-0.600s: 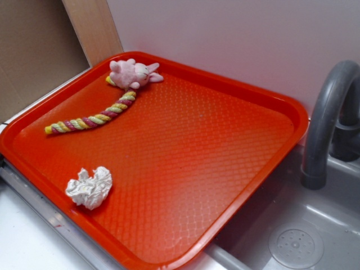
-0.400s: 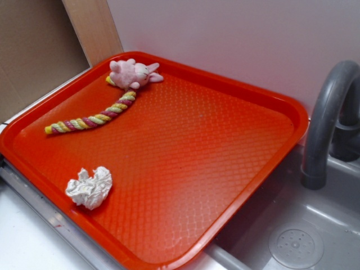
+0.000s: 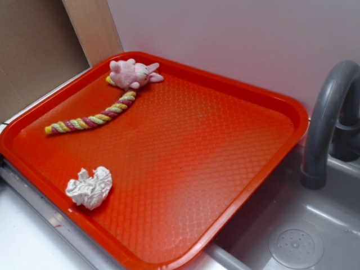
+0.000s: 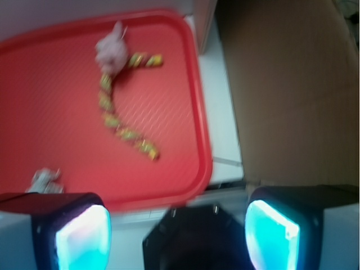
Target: Grab the pink bunny.
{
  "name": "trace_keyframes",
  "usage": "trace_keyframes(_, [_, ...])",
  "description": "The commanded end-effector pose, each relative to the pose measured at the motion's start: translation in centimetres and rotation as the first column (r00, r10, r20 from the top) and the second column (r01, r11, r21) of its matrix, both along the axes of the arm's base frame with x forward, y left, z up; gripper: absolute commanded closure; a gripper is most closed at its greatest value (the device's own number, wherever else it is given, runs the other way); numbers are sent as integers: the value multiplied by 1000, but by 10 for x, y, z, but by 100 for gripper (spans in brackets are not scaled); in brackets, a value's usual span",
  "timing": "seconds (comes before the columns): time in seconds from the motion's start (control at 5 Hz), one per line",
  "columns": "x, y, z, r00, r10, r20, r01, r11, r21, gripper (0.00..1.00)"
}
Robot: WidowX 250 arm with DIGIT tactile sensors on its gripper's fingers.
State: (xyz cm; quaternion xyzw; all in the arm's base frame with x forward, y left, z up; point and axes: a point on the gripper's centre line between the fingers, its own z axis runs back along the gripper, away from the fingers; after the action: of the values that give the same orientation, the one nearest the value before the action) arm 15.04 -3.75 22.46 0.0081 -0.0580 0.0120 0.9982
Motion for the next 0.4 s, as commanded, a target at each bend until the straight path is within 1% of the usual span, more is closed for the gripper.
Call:
trace_keyframes(0.0, [58, -31, -26, 983, 29, 180, -24, 999, -33, 0])
trace_keyframes(0.2, [89, -53, -61, 981, 0, 193, 15, 997, -73, 0])
